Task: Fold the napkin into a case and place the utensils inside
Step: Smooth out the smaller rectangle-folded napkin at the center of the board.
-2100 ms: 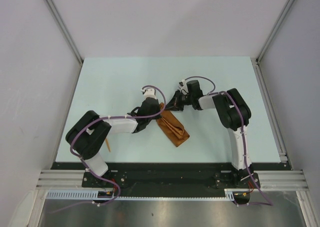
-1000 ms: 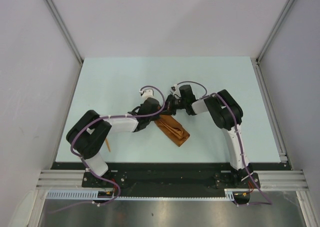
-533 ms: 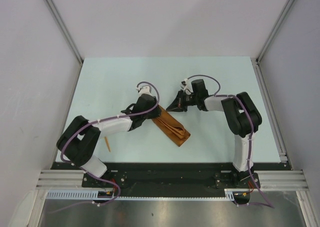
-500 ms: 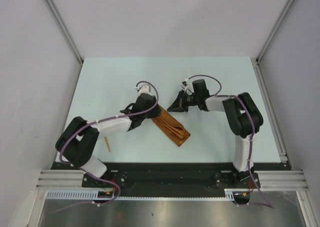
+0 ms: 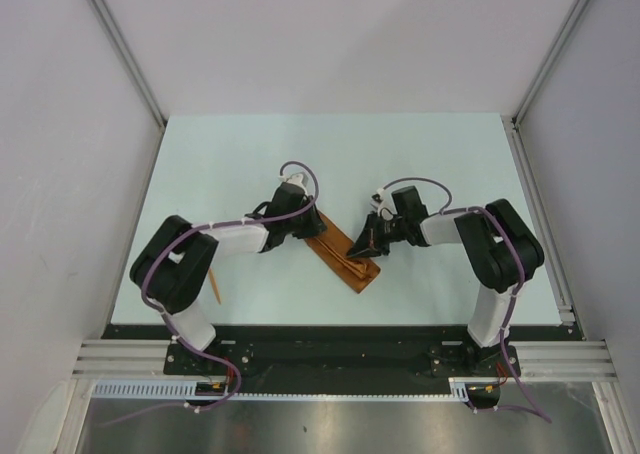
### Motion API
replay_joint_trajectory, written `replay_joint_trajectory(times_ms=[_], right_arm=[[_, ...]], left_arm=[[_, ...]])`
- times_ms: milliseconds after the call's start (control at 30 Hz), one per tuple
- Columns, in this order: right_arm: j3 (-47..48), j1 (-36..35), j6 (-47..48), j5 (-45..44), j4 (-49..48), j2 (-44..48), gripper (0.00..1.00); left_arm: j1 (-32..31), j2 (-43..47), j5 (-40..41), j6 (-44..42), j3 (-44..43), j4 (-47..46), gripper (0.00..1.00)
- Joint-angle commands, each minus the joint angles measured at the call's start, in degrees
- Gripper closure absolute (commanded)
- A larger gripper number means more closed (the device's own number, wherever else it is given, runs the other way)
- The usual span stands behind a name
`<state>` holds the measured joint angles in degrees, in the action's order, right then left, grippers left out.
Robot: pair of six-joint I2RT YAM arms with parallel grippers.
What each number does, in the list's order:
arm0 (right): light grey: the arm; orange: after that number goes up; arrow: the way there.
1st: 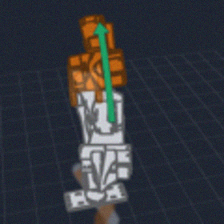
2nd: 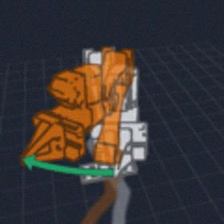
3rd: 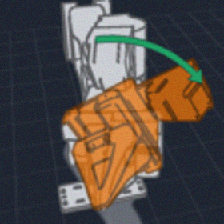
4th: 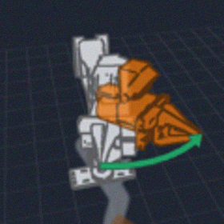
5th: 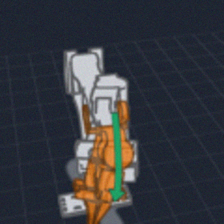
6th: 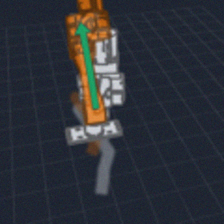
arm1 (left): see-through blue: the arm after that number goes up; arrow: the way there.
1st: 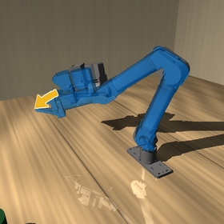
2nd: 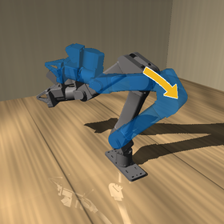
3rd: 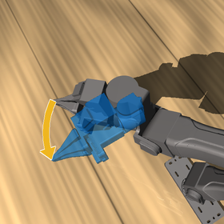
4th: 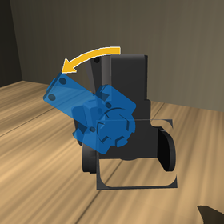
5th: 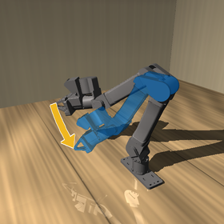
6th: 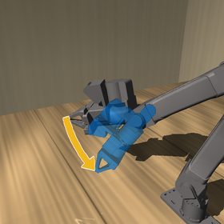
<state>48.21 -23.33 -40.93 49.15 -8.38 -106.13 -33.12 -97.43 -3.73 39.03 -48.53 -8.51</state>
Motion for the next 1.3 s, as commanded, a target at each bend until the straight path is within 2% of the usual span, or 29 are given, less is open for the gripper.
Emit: replay_joint_trajectory(times_ms=[0, 100, 200, 300, 333, 367, 433, 467, 533, 633, 733, 800, 933, 1267], right_arm=[[-2.06, -3.99, -3.35, -0.89, -6.02, 2.07, 1.0], [-3.2, -5.49, -5.3, -0.46, -9.28, 0.13, 1.0], [-2.25, -5.5, -2.68, -2.2, -5.52, 1.97, 1.0], [3.54, -5.58, 6.8, -7.38, 7.82, 6.26, 1.0], [5.22, -6.37, 12.66, -8.7, 15.6, 7.5, 0.99], [9.41, -6.98, 15.5, -12.46, 19.42, 8.3, 0.93], [12.95, -9.53, 23.12, -16.61, 28.8, 9.79, 0.82], [16.36, -10.67, 25.17, -21.5, 31.64, 10.06, 0.74], [18.14, -13.56, 28.87, -26.01, 36.57, 11.2, 0.66], [19.47, -16.29, 33.27, -33.3, 39.22, 11.91, 0.52], [20.79, -18.76, 36.79, -39.97, 42.22, 10.68, 0.47], [20.35, -21.75, 38.63, -43.16, 42.4, 10.42, 0.44], [20.09, -25.88, 39.96, -51.49, 43.54, 8.75, 0.44], [19.38, -30.19, 40.66, -60.48, 43.36, 6.2, 0.44]], left_arm=[[0.08, 1.71, -2.34, 0.09, 0.45, -4.76, 0.73], [-0.01, 3.73, -2.42, -0.44, 0.63, -3.62, 0.71], [-0.8, 7.24, -1.2, -1.76, 0.55, -0.02, 0.62], [-1.15, 10.06, -0.93, -1.24, 0.28, 5.69, 0.61], [-1.15, 10.59, -1.19, 0.25, 0.46, 7.09, 0.64], [-1.24, 11.64, -2.24, 1.31, 1.59, 8.06, 0.69], [-1.24, 12.87, -3.13, 5.26, 3.7, 7.72, 0.73], [-1.24, 13.66, -3.3, 6.75, 5.54, 7.55, 0.79], [-1.24, 14.72, -4.35, 9.91, 6.78, 7.11, 0.84], [-1.33, 13.5, -9.01, 13.25, 7.05, 4.83, 0.93], [-1.42, 10.34, -12.09, 17.21, 6.61, 2.45, 0.99], [-1.51, 8.58, -13.32, 19.58, 6.43, 0.79, 1.0], [-2.03, 4.19, -12.45, 21.35, 6.0, 0.25, 1.0], [-1.86, -0.57, -11.3, 23.73, 6.43, -0.54, 1.0]])
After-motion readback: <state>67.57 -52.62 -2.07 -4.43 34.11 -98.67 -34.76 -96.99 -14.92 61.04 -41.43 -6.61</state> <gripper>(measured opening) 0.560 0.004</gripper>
